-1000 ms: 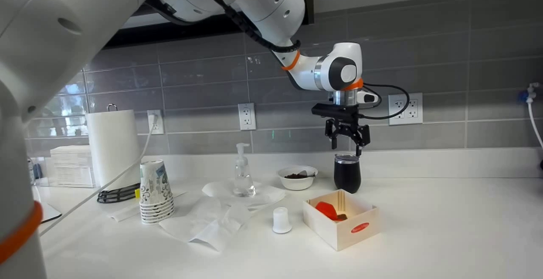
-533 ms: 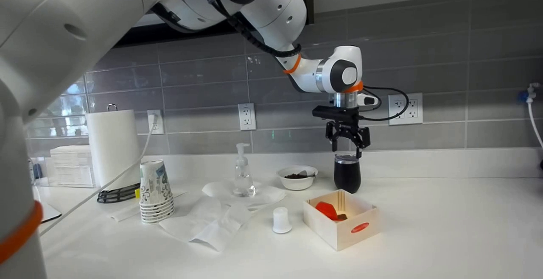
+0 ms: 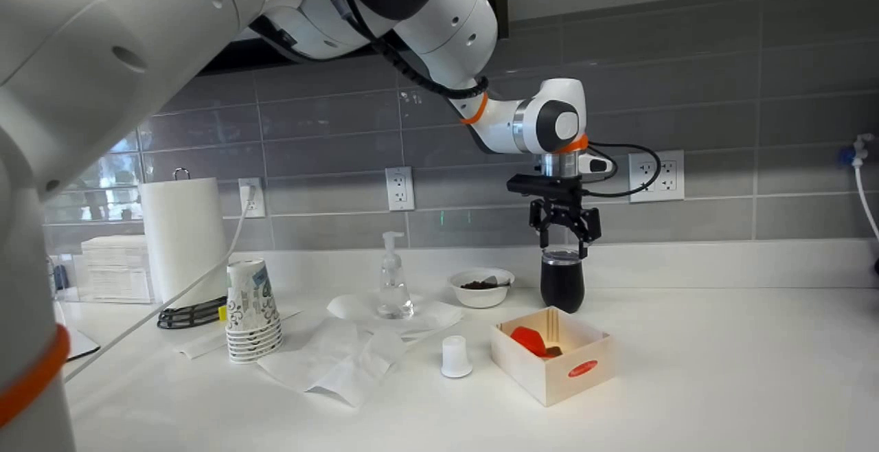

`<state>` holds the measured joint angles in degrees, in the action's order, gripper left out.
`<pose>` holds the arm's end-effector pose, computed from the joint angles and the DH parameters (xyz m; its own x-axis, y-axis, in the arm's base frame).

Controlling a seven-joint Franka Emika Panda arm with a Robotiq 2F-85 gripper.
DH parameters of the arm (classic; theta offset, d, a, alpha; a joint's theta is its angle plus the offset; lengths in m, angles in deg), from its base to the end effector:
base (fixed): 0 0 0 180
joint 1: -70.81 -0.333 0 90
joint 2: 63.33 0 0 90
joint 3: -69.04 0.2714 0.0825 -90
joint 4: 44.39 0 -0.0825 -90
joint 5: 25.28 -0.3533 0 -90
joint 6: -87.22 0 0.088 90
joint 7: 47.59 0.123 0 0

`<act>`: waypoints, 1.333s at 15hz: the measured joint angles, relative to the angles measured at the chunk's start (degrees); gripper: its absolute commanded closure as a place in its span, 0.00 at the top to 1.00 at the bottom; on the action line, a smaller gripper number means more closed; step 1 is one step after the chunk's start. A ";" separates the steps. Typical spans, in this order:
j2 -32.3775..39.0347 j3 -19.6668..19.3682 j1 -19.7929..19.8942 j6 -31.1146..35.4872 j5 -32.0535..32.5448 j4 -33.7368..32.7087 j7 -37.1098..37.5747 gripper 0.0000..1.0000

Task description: Uncover the black cup

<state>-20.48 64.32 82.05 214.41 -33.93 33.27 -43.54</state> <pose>0.6713 -0.1736 0.2570 0.9103 -0.3986 0.1115 -0.3913 -0.9166 -0.0823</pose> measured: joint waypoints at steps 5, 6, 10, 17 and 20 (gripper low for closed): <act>1.03 -0.05 -0.09 -0.85 0.55 -1.46 0.47 0.74; 1.16 -0.05 -0.09 -0.91 0.62 -1.66 0.47 0.74; 1.36 -0.06 -0.10 -0.93 0.80 -2.23 0.47 0.66; 1.54 -0.09 -0.23 -0.94 1.23 -2.66 0.47 0.66; 1.16 -0.14 -0.34 -0.81 1.28 -2.82 0.48 0.66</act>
<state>-19.31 64.18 81.71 213.60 -32.65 30.45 -43.06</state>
